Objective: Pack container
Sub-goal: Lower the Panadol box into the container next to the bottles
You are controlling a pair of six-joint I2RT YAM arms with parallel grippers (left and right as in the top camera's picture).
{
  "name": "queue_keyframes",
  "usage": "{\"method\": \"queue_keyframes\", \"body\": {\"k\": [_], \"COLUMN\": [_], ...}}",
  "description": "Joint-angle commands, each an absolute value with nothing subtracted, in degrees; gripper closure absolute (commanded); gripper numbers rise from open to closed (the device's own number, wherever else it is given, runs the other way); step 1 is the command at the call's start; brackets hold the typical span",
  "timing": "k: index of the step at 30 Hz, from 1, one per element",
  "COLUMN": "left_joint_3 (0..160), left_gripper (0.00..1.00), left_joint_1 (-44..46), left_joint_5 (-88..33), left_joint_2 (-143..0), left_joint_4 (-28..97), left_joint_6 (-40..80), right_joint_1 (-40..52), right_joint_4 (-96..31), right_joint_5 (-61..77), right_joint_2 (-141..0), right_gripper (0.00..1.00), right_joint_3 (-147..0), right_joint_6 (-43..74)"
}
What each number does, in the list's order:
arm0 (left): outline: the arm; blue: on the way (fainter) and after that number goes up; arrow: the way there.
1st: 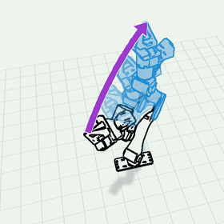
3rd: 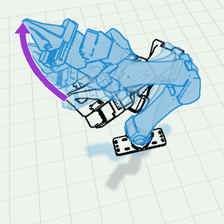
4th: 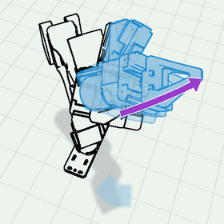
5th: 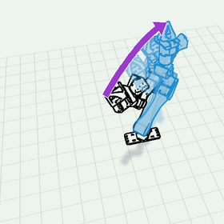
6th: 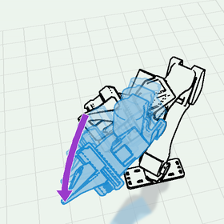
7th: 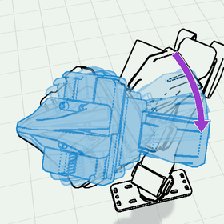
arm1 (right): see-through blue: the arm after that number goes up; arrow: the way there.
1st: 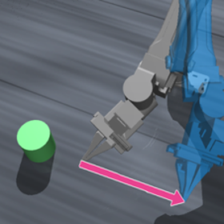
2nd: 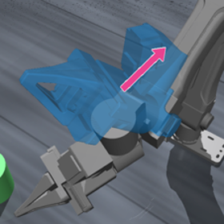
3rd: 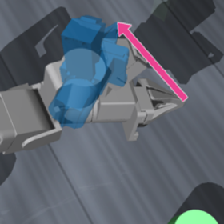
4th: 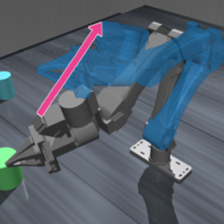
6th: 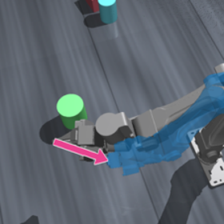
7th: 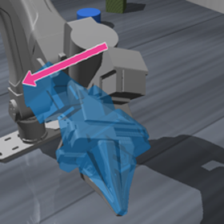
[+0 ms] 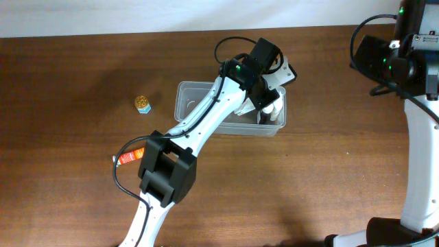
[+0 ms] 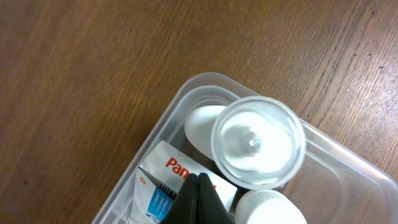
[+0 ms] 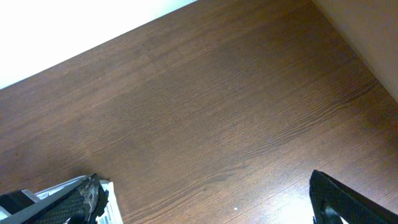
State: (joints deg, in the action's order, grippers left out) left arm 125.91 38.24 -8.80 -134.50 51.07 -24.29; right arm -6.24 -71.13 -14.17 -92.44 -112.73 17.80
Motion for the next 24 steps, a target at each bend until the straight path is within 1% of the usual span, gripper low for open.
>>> {"method": "queue_keyframes", "body": {"k": [1, 24], "left_joint_3": [126.7, 126.7], "left_gripper": [0.99, 0.99], "left_joint_1": [38.5, 38.5], "left_joint_5": [-9.6, -7.0], "left_joint_2": [-136.0, -137.6], "left_joint_4": [51.2, 49.7], "left_joint_6": [-23.6, -23.6], "right_joint_1": [-6.5, -6.5], "right_joint_4": [-71.0, -71.0], "right_joint_5": [-15.3, -15.3], "right_joint_2": [-92.5, -92.5], "right_gripper": [0.02, 0.02], "right_joint_3": [-113.5, -113.5], "right_joint_6": [17.8, 17.8]}}
